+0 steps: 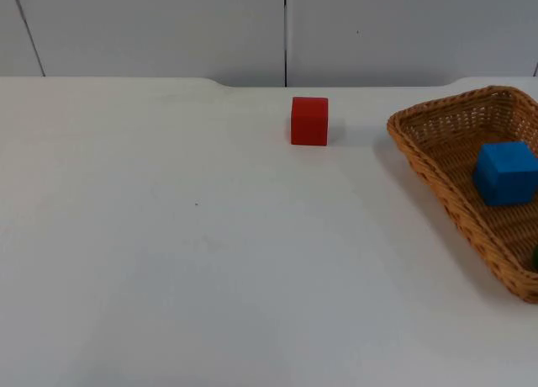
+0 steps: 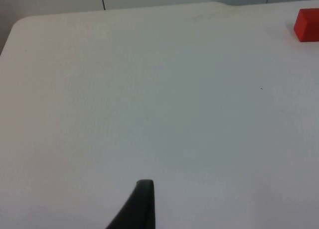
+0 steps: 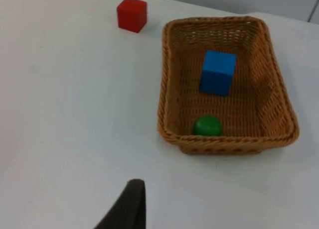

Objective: Place all geometric objects except the red cube into the basket.

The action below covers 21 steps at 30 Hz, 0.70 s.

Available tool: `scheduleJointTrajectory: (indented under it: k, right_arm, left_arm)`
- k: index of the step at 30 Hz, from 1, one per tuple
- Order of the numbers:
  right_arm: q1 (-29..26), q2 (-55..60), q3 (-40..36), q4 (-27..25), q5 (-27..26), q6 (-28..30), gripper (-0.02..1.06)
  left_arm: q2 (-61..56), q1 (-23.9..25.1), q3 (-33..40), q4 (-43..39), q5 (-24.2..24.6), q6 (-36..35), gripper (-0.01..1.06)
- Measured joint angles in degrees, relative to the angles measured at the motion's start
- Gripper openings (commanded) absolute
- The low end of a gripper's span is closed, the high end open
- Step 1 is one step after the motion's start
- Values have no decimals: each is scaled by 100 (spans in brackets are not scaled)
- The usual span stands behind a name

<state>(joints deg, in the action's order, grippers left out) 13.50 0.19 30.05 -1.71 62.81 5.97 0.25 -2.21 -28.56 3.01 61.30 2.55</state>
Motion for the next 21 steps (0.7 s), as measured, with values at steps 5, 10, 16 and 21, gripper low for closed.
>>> scheduleJointTrajectory:
  k: [5,10,16,21]
  right_arm:
    - [0,0,-5,171,-11,-322,105]
    - [0,0,-14,251,-11,-433,105]
    - [0,0,-14,274,-21,-494,105]
    - [0,0,-14,274,-31,-494,105]
  left_arm:
    - [0,0,0,0,0,0,105]
    - [0,0,0,0,0,0,105]
    - [0,0,0,0,14,0,105]
    - [0,0,0,0,14,0,105]
